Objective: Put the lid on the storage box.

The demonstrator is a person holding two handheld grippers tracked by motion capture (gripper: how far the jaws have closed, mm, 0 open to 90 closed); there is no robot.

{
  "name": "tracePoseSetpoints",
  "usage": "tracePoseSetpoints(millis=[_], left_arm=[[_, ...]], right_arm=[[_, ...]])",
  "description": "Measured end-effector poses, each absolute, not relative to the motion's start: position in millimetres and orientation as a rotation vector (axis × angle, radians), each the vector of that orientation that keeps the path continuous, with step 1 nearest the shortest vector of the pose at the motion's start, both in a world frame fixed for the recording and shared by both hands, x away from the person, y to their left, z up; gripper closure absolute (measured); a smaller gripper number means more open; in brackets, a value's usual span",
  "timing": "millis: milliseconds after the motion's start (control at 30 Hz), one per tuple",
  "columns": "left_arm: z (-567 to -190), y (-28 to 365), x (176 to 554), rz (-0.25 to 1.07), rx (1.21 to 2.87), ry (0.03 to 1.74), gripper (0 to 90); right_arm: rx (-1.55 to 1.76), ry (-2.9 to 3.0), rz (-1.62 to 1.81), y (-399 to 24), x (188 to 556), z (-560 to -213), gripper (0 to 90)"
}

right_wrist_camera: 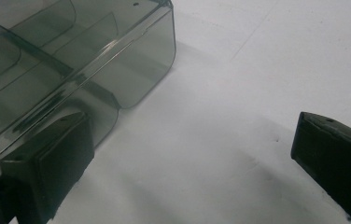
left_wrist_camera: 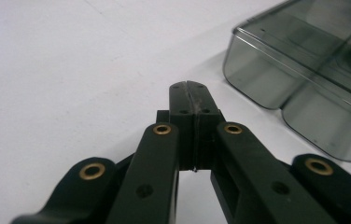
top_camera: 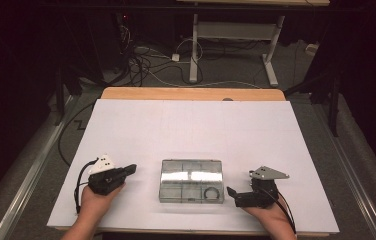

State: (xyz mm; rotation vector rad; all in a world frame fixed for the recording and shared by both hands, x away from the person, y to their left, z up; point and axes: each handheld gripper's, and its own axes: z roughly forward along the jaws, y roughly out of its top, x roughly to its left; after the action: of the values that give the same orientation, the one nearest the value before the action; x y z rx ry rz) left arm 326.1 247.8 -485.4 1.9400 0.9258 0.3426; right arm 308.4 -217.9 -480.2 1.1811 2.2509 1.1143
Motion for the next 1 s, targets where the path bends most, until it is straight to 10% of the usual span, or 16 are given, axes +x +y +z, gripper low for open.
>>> tracePoseSetpoints(millis=[500,1000], left_arm=[[-495.3,238.9,327.7,0.343,1.978,0.91,79.9],[-494.9,238.9,327.3,0.362,1.968,0.932,15.6]], right_arm=[[1.165,2.231,1.128,-218.1,309.1,-480.8,0.0],[1.149,2.213,1.145,-219.0,307.7,-480.4,0.0]])
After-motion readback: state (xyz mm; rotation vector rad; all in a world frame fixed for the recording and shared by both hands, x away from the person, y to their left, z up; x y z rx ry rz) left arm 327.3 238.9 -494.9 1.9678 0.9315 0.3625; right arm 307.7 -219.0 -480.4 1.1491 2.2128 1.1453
